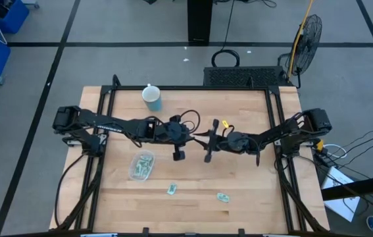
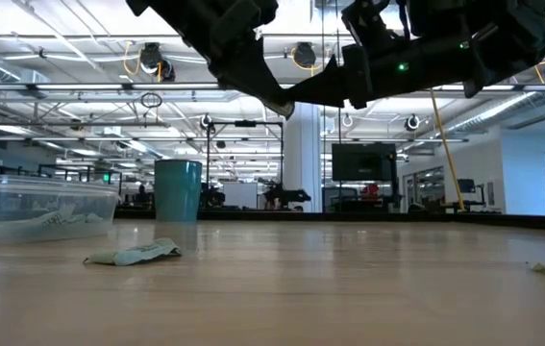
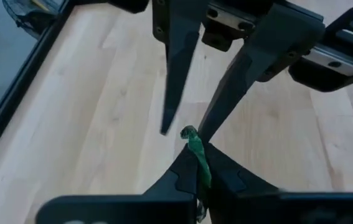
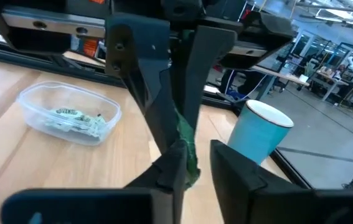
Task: Pick and place Stevia / Truvia into bins
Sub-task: Put the stevia packet into the transparent container
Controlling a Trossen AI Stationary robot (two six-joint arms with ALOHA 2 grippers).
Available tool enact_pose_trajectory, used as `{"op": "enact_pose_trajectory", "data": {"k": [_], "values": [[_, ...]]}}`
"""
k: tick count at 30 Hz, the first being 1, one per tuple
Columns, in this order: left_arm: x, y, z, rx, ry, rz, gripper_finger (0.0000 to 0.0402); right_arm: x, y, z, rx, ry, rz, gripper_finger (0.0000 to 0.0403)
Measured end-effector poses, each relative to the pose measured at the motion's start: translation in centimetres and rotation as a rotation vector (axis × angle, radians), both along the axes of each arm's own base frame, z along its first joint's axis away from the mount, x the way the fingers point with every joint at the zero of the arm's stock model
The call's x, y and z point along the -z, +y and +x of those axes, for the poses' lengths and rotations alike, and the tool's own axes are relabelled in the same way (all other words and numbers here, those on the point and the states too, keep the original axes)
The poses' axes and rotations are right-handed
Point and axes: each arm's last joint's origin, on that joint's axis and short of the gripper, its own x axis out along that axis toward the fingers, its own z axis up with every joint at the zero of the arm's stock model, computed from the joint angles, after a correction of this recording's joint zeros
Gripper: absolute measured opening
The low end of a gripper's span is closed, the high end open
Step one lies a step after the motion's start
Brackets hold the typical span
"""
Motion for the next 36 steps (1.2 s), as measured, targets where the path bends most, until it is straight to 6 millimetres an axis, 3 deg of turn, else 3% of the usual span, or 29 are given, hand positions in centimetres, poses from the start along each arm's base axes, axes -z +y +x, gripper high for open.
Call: {"op": "enact_pose_trajectory", "data": {"k": [4,9,12,18,22,28,32,36], "values": [[-0.2,-0.1,-1.1,-0.037,0.069,-0.022,0.0020,0.0,0.4,-0.1,0.084,0.000,-0.013,0.0105],[-1.1,-1.4,-4.9,-0.098,0.263,-0.095,0.0009,0.2,1.6,-0.6,0.116,0.060,-0.097,0.0126],[-1.3,-2.9,-7.2,-0.170,0.384,-0.172,0.0018,0.5,2.7,-0.8,0.078,0.106,-0.121,0.0129],[0.0,-7.2,-10.8,-0.248,0.654,-0.352,0.0008,0.8,4.2,-1.2,0.027,0.127,-0.106,0.0130],[2.3,-9.1,-11.7,-0.287,0.645,-0.396,0.0032,0.8,5.2,-1.5,-0.007,0.125,-0.103,0.0130],[4.9,-9.1,-13.1,-0.439,0.685,-0.428,0.0093,1.9,6.4,-1.9,-0.159,0.215,0.014,0.0133],[4.9,-9.1,-13.0,-0.412,0.685,-0.417,0.0124,2.8,6.9,-2.3,-0.293,0.317,0.212,0.0145],[4.0,-9.4,-12.1,-0.340,0.597,-0.393,0.0131,3.5,7.8,-3.2,-0.333,0.424,0.227,0.0156]]}}
